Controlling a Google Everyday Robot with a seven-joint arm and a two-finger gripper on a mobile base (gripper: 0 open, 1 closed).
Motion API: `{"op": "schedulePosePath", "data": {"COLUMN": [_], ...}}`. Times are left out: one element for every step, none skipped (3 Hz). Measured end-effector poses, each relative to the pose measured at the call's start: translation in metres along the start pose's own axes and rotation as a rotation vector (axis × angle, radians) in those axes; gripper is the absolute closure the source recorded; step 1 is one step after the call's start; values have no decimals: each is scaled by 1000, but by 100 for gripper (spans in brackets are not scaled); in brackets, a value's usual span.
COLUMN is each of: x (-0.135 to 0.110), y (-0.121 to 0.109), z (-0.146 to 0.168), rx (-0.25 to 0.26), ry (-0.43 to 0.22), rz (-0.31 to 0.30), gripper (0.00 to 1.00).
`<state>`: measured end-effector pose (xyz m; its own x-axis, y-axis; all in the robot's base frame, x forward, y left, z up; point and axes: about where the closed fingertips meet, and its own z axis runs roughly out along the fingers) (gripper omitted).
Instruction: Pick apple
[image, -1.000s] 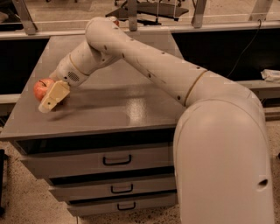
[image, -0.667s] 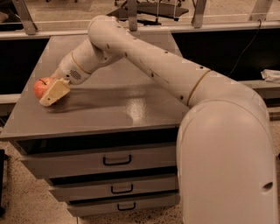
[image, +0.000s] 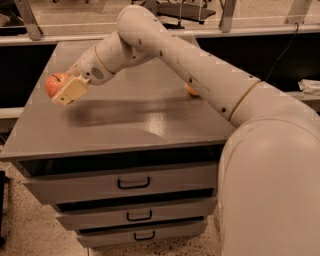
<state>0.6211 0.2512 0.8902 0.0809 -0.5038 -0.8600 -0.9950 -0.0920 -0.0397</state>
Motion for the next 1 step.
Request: {"op": "schedulePosePath", "data": {"x": [-5], "y": [-22], "z": [-28], "rx": [9], "ry": [-49], "rz": [-24], "gripper": [100]}}
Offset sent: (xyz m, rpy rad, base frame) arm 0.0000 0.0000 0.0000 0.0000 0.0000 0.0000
